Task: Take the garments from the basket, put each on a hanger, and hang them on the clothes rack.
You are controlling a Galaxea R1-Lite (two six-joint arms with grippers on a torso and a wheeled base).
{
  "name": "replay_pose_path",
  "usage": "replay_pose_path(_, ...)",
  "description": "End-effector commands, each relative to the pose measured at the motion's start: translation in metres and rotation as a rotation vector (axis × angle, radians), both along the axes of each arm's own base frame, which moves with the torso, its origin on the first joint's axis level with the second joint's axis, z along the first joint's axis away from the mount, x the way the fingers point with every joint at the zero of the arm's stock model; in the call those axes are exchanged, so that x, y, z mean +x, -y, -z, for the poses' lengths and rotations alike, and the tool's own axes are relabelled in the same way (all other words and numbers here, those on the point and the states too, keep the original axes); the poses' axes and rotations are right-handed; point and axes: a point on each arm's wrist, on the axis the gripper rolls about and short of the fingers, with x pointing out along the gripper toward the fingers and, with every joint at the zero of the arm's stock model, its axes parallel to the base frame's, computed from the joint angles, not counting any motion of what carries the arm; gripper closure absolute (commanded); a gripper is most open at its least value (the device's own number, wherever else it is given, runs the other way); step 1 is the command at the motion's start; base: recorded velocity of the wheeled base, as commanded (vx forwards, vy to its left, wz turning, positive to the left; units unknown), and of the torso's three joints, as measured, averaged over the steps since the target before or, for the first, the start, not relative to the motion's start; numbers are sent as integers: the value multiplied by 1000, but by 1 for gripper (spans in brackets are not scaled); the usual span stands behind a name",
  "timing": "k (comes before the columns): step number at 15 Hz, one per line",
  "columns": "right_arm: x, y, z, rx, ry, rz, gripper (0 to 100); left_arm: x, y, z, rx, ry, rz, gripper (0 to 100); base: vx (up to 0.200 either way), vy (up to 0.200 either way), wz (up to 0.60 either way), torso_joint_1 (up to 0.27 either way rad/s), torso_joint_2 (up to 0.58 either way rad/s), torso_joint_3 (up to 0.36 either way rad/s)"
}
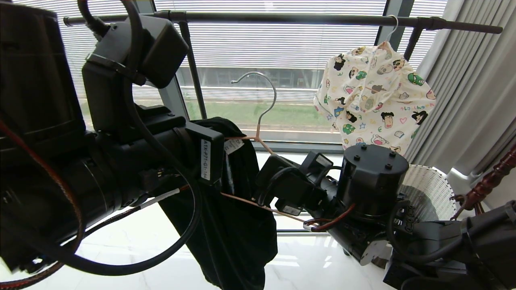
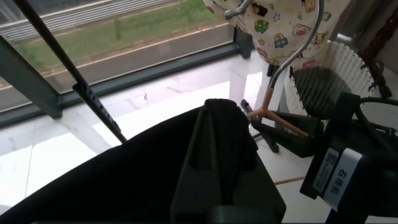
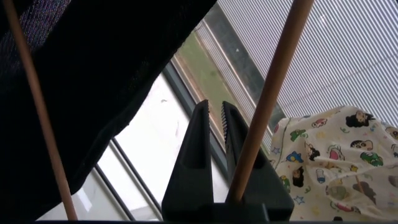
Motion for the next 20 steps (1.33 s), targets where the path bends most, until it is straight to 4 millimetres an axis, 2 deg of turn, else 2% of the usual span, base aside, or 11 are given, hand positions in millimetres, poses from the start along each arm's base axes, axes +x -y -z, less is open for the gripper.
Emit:
replay_pose_path(1,1,2,-3,9,6,6,100,-9,-6,0,-6,7,15,0,0,0,0,0,0,0)
replay_pose_path(4,7,7,-6,29,26,28,100,-31,-10,-9,-39,35,84,0,0,0,0,0,0,0)
replay_pose_path(8,17,23,-15,25,67,80,100,-40,-18,-15,-64,53,96,0,0,0,0,0,0,0)
replay_pose_path(11,18,33,-16,21,65,98,100,-37,-29,-6,-43,41,53,0,0,0,0,0,0,0)
replay_pose_path(17,14,40,-11,1,52,121,100,-37,-31,-5,-15,55,52,0,0,0,0,0,0,0)
replay_pose_path(20,10,46,-9,-20,52,115,100,-28,-42,-2,9,57,-10,0,0,0,0,0,0,0)
